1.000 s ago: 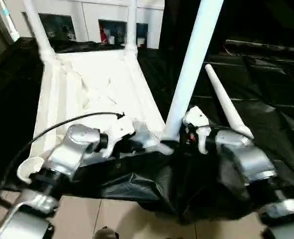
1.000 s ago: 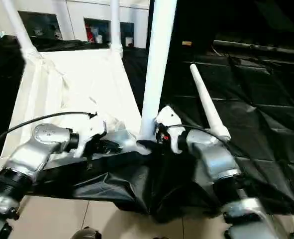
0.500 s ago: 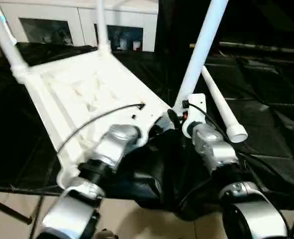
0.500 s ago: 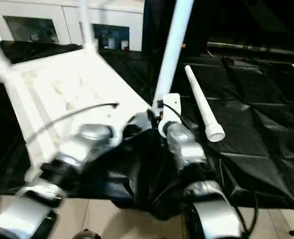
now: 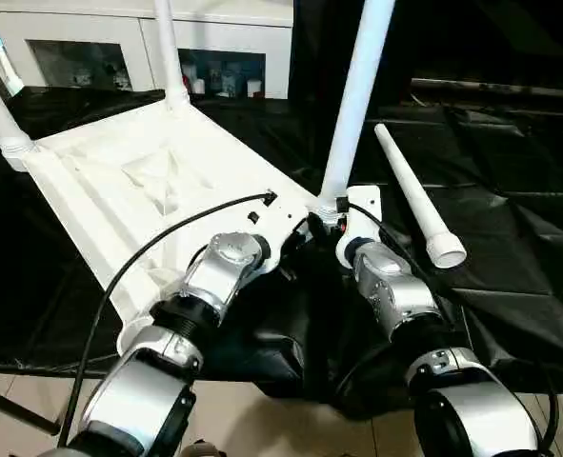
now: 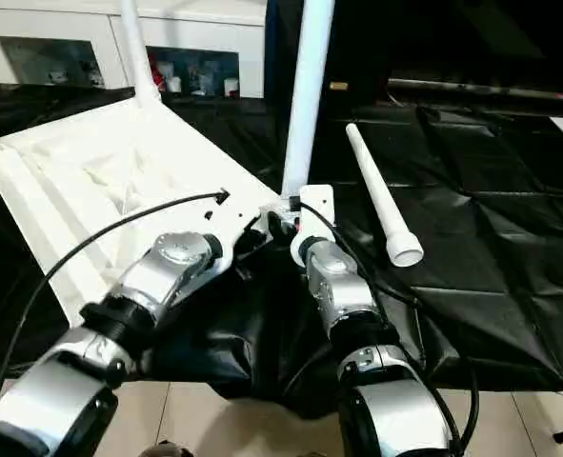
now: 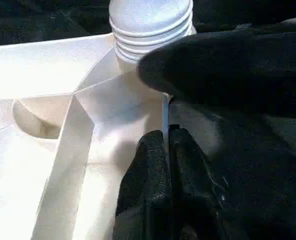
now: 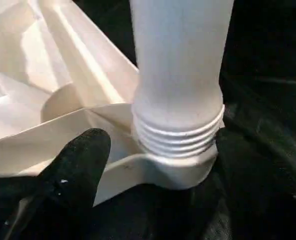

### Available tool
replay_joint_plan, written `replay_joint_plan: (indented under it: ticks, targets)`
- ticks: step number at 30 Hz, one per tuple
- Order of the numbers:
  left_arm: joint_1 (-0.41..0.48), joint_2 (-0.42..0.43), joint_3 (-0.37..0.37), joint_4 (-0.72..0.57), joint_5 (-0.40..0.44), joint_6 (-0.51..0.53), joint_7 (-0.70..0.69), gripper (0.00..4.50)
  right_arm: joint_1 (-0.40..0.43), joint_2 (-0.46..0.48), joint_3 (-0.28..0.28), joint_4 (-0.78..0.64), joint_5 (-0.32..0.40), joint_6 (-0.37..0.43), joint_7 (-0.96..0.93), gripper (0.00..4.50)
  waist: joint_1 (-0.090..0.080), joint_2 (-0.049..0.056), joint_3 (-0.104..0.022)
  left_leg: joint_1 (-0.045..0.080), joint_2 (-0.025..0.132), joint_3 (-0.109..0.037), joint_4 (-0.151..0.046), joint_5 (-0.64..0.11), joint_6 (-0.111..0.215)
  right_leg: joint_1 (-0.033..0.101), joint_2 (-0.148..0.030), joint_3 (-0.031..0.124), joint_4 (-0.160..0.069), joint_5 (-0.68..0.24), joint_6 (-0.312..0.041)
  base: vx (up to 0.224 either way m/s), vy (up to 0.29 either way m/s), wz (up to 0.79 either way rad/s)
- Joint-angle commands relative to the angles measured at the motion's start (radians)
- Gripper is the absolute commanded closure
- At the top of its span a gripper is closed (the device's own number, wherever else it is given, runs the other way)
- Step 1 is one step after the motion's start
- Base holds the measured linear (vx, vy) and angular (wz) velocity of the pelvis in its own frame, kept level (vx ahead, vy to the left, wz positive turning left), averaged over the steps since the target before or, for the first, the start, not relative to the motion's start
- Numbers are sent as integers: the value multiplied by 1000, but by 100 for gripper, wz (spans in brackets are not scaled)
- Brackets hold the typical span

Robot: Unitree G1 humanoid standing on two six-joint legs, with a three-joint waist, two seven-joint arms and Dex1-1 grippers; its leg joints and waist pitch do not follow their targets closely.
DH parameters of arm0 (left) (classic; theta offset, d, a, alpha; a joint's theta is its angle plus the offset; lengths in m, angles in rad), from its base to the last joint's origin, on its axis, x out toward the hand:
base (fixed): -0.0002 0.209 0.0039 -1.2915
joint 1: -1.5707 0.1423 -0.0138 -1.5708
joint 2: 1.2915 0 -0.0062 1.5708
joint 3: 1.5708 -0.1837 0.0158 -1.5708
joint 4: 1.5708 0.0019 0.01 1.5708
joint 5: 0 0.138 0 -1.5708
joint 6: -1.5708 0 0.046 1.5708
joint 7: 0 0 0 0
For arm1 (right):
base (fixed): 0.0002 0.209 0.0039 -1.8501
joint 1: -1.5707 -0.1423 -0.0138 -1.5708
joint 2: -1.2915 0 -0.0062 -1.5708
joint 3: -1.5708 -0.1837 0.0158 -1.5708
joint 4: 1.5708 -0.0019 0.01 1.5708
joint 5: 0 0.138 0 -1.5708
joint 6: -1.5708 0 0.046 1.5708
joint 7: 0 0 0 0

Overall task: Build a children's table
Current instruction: Rotate leg to tighten

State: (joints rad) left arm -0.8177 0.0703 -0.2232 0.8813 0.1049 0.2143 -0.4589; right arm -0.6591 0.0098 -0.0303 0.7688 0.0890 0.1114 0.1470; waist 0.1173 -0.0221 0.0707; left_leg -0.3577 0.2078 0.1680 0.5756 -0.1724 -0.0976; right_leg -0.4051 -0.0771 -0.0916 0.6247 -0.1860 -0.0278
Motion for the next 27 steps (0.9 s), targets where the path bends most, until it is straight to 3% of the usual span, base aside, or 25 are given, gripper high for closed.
replay_joint_plan:
  ticks: [1, 3, 8, 9, 10, 13, 15, 16, 17, 18, 19, 20, 21, 22, 24, 25, 26, 27]
  targets:
    - [-52, 8, 87, 43, -41, -76, 70, 405, 36, -29, 11, -106, -18, 20, 21, 72, 11, 10, -85, 1, 12, -4, -56, -132, 28, 67, -66, 56, -77, -86, -154, 0, 0, 0]
    - [-76, 15, 116, 66, -47, -103, 129, 394, 64, -44, 15, -150, -23, 33, 28, 72, 9, 6, -88, -10, 11, -8, -54, -97, 32, 78, -69, 55, -65, -25, -169, 0, 0, 0]
    - [-106, 34, 174, 81, -49, -205, 292, 353, 97, -55, 20, -184, -21, 52, 21, 72, 10, 11, -89, -7, 13, -7, -49, -95, 51, 72, -68, 53, -63, 16, -197, 0, 0, 0]
    - [-101, 43, 186, 71, -54, -218, 309, 352, 107, -53, 24, -192, -24, 58, 20, 72, 10, 7, -89, -6, 15, -6, -49, -95, 54, 73, -70, 52, -63, 12, -203, 0, 0, 0]
    - [-95, 53, 198, 63, -55, -229, 324, 325, 120, -51, 30, -211, -29, 70, 19, 72, 12, 8, -89, -5, 16, -5, -48, -86, 60, 70, -68, 53, -61, 25, -208, 0, 0, 0]
    - [-35, 86, 230, -36, -53, -214, 340, 312, 146, -43, 43, -253, -32, 98, 24, 72, 16, 9, -90, -6, 19, -7, -48, -67, 71, 71, -71, 51, -55, 50, -219, 0, 0, 0]
    - [57, 118, 244, -198, -41, -158, 338, 297, 159, -44, 59, -280, -35, 115, 35, 72, 17, 12, -88, -5, 21, -6, -49, -80, 65, 67, -72, 52, -57, 33, -220, 0, 0, 0]
    - [141, 143, 264, -342, -25, -105, 345, 271, 167, -46, 69, -294, -37, 126, 44, 72, 18, 17, -86, -7, 24, -9, -52, -83, 60, 66, -73, 51, -55, 31, -220, 0, 0, 0]
    - [199, 159, 278, -440, -15, -69, 350, 271, 173, -47, 75, -305, -38, 133, 50, 72, 18, 20, -89, -1, 34, -9, -52, -90, 51, 66, -78, 51, -50, 39, -226, 0, 0, 0]
    - [199, 159, 278, -440, -15, -69, 350, 270, 173, -47, 75, -305, -38, 133, 50, 72, 9, 18, -83, -10, 32, -9, -55, -97, 49, 66, -73, 50, -54, 27, -220, 0, 0, 0]
    - [247, 174, 291, -515, -7, -42, 360, 255, 179, -47, 79, -313, -37, 138, 55, 72, 12, 22, -81, 4, 25, -2, -52, -127, 42, 54, -68, 52, -63, -7, -213, 0, 0, 0]
    - [311, 188, 325, -605, 2, -24, 386, 255, 187, -47, 82, -322, -36, 145, 60, 72, 14, 23, -83, 3, 29, -4, -53, -131, 36, 58, -70, 52, -59, -9, -212, 0, 0, 0]
    - [335, 192, 340, -635, 5, -22, 396, 238, 190, -46, 83, -324, -36, 147, 60, 72, 15, 20, -73, -6, 31, -7, -61, -154, 30, 59, -72, 52, -63, -41, -202, 0, 0, 0]
    - [428, 194, 406, -747, 22, -33, 449, 227, 200, -42, 85, -326, -35, 153, 60, 72, 20, 16, -71, 0, 31, -6, -63, -191, 21, 56, -73, 52, -71, -97, -186, 0, 0, 0]
    - [517, 183, 465, -846, 47, -46, 508, 222, 207, -37, 87, -326, -35, 159, 56, 72, 17, 20, -67, -5, 32, -9, -68, -220, 10, 55, -70, 52, -75, -138, -168, 0, 0, 0]
    - [517, 183, 465, -846, 47, -46, 508, 208, 207, -37, 87, -326, -35, 159, 56, 72, 19, 21, -68, 2, 29, -7, -67, -235, 8, 49, -67, 54, -79, -160, -154, 0, 0, 0]
    - [584, 171, 496, -932, 65, -4, 541, 192, 209, -34, 91, -331, -34, 167, 53, 72, 24, 29, -65, 2, 28, -9, -69, -253, 2, 46, -65, 54, -82, -178, -142, 0, 0, 0]
    - [584, 171, 496, -932, 65, -4, 541, 192, 209, -34, 91, -331, -34, 167, 53, 72, 22, 26, -64, 3, 29, -8, -69, -263, 0, 45, -64, 55, -83, -183, -139, 0, 0, 0]
